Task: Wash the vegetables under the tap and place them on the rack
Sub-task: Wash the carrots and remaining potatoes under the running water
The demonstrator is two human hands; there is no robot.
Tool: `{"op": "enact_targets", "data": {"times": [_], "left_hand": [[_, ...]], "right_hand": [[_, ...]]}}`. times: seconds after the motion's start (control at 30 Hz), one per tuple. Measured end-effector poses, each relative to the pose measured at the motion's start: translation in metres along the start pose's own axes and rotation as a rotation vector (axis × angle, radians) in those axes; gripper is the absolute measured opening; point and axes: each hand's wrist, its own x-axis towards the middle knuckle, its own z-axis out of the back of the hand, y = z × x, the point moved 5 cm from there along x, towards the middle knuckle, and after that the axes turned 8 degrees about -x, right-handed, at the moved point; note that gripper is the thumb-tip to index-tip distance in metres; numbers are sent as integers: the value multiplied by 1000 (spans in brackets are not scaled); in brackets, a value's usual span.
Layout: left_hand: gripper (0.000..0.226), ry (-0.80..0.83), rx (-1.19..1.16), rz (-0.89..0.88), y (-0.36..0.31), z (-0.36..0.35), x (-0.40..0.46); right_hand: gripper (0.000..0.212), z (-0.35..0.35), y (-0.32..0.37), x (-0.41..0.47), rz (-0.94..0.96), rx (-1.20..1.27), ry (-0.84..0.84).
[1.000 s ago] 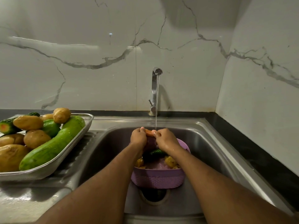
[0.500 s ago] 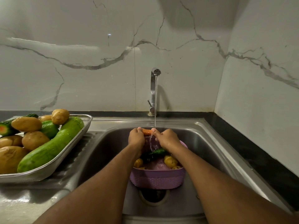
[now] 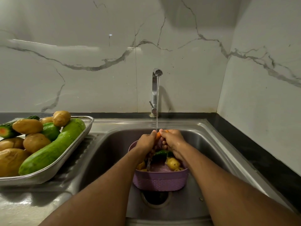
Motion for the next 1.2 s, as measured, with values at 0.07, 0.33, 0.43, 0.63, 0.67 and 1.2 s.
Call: {"op": "enact_targets", "data": {"times": [0.07,0.33,0.43,0.63,0.67,1.2], "left_hand": [[51,-37,11,-5,2,2,3],[42,-153,117,-231,-10,3,-7],[41,-133,57,-97,-6,2,-7],[46,-44,-147,195,0,2,-14],[48,-28,-203,220,-2,0,-18],[50,14,-258,161,-8,-5,-28]], "right_hand": [[24,-3,1,-2,-20,51,20],[42,-8,10,-7,61,-291,-173],[40,-11,11,-5,40,-347,-152],[40,-16,6,-9,-10,-344,-36],[39,-16,8,-10,-12,-329,-51],[37,-6,12,-15,53,-289,-41]]}}
